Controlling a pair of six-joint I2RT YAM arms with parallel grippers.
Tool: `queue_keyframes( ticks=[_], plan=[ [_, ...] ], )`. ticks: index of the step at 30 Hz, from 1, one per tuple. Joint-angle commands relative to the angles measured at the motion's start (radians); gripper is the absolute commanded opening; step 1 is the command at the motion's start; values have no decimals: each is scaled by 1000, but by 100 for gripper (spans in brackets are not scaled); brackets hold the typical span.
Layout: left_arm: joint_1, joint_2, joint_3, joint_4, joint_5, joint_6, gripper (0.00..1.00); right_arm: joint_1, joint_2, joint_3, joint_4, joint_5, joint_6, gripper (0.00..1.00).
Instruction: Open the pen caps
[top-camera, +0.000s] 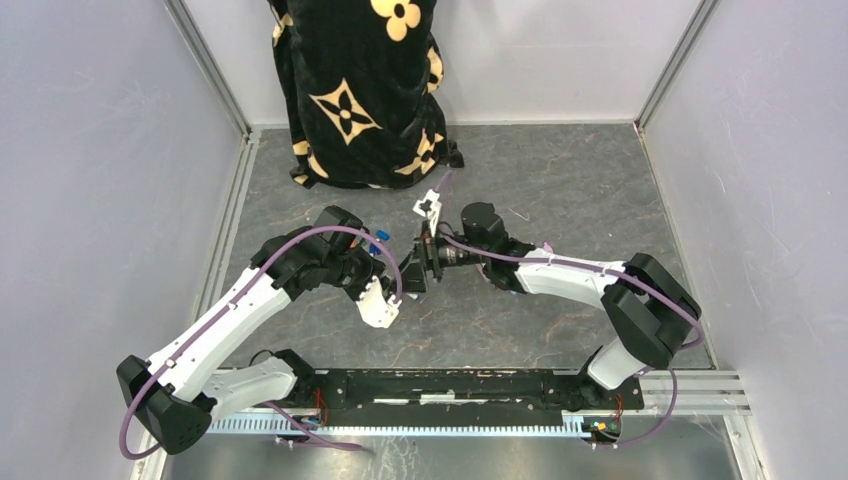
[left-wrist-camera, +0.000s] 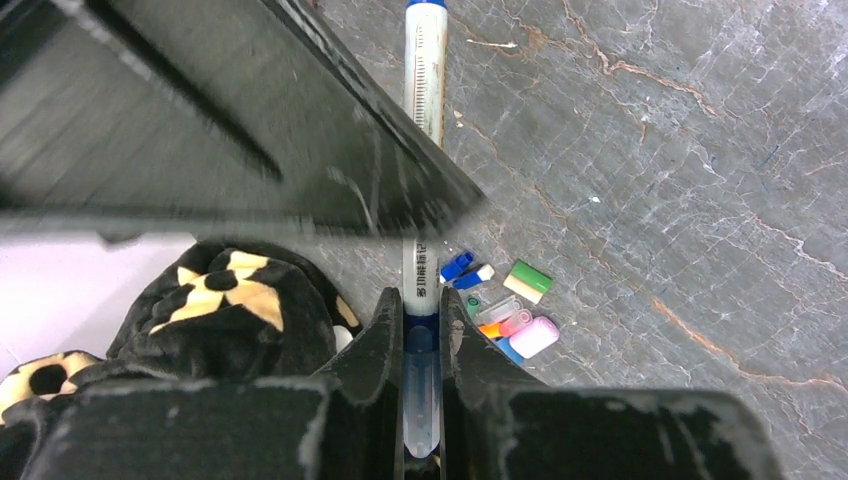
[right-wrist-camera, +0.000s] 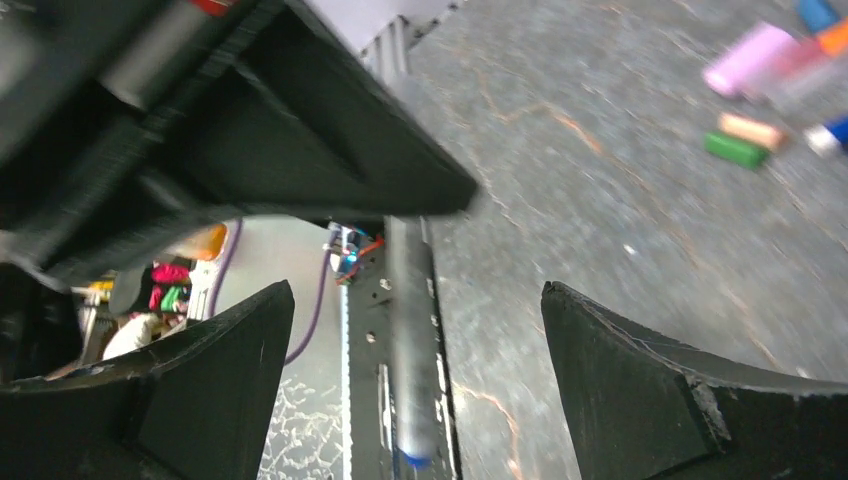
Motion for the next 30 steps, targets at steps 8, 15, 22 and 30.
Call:
queue_keyframes(
  ticks=[8, 15, 22, 30],
  plan=[
    [-4, 13, 43, -10, -5, 19, 2, 82, 132, 242, -110, -68, -50, 67],
    [-4, 17, 44, -11, 2, 7, 2, 83, 151, 251, -96, -81, -28, 47],
    [-4, 17, 43, -13, 15, -12, 2, 76, 169, 291, -121, -98, -32, 0],
    [-6, 35, 37, -11, 30, -29, 55, 77, 195, 334, -134, -134, -17, 0]
  ],
)
